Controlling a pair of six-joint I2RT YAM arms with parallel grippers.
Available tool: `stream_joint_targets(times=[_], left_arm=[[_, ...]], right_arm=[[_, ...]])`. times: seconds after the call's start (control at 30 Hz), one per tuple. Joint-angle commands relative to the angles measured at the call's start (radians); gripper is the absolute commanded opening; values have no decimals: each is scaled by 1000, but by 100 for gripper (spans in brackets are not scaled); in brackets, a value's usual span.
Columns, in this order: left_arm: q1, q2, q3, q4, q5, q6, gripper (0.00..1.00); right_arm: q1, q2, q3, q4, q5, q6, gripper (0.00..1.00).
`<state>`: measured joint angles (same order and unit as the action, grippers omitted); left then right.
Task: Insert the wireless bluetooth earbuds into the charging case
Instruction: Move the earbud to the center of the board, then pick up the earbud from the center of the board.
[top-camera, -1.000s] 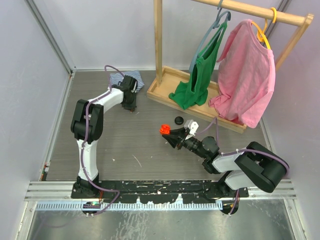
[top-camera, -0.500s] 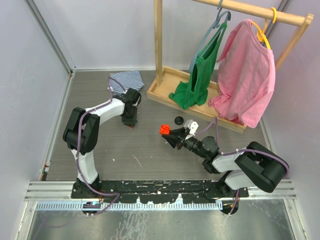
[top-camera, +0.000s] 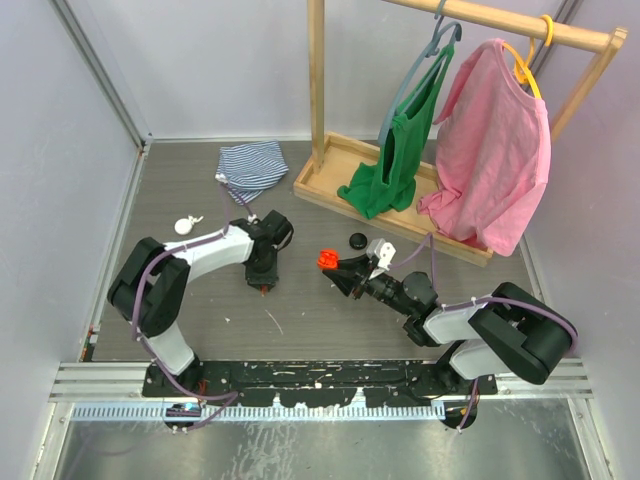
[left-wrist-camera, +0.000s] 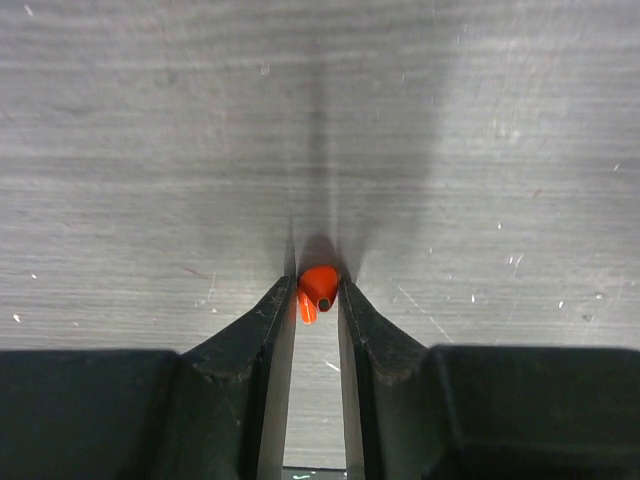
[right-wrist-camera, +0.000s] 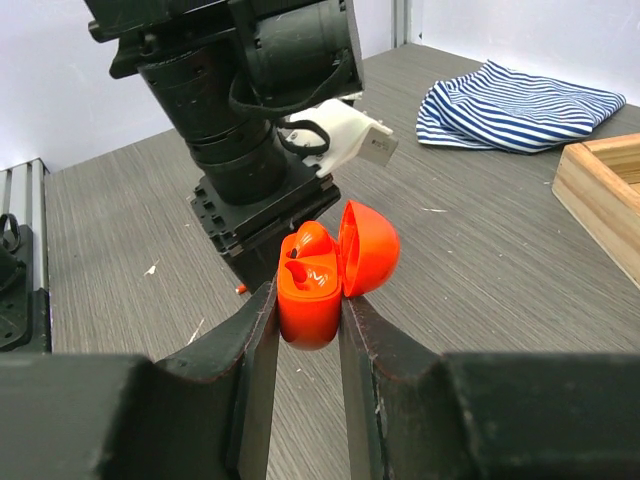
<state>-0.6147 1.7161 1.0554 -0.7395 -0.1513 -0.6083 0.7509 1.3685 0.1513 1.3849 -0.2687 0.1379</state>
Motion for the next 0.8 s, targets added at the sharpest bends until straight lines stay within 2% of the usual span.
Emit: stream_joint_targets(times=[0.0, 0.23, 0.77], left_arm=[[-9, -60, -36, 22, 27, -58, 26], [-9, -116, -37, 43, 94, -15, 40], [7, -103, -25, 69, 58, 237, 38]], right_arm=[[4, 1, 31, 60, -10, 5, 1], [3, 3, 32, 60, -17, 8, 1], [4, 9, 34, 60, -23, 10, 1]])
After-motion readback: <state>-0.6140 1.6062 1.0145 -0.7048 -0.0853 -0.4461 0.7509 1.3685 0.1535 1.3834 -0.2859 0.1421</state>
